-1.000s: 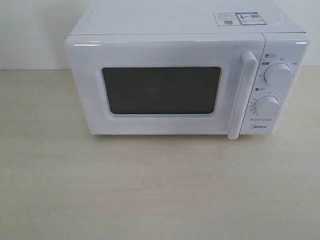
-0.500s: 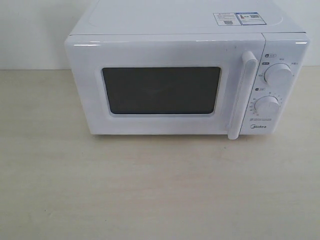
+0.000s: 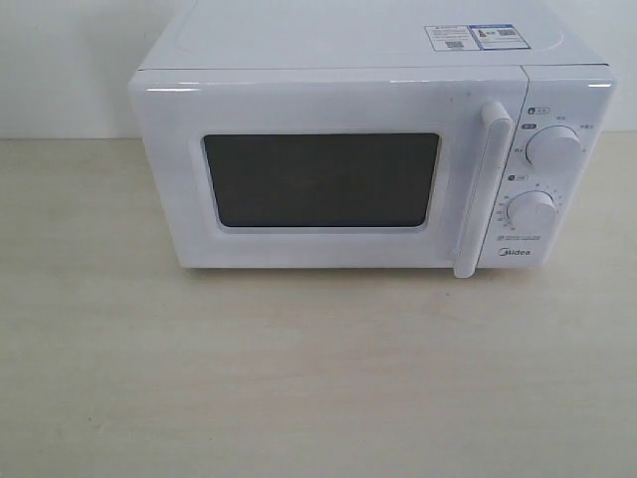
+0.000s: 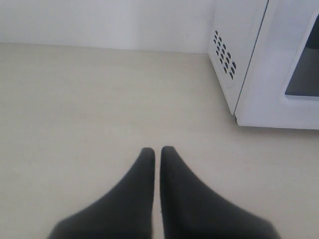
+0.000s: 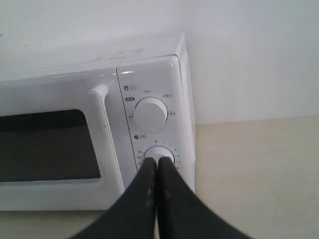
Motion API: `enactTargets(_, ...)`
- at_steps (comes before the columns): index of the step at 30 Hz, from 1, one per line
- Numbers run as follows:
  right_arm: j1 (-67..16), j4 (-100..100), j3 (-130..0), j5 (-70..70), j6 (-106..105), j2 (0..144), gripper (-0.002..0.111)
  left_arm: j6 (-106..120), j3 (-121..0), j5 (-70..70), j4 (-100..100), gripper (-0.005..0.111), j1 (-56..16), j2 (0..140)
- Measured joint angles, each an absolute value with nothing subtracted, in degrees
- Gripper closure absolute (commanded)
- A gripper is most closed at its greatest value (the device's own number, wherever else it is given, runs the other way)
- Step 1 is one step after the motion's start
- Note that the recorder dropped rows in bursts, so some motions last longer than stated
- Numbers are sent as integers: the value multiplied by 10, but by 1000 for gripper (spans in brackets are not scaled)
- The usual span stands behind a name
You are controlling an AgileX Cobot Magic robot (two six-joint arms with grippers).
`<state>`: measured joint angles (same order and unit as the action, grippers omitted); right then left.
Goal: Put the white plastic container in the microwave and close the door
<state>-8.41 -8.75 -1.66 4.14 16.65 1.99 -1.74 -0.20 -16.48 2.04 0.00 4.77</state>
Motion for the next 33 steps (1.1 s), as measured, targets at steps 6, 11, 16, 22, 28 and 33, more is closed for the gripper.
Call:
enactTargets(6,-83,-147,-7,23,167,4,108,-17,-2,-165,20,102,0,48)
enactTargets(11,-81,-160,-6,22,165,4,108,-17,-2,-165,20,102,0,48)
enactTargets(16,-81,-159,-3,55,160,4,108,-17,-2,-165,20,102,0,48)
enactTargets(22,-81,-159,0,64,124,4,108,-17,-2,-165,20,102,0,48)
enactTargets(28,-81,-115,0,65,89,3,108,-17,-2,-165,20,102,0,48)
enactTargets(33,-81,-43,0,89,27,3,108,-17,-2,-165,20,102,0,48)
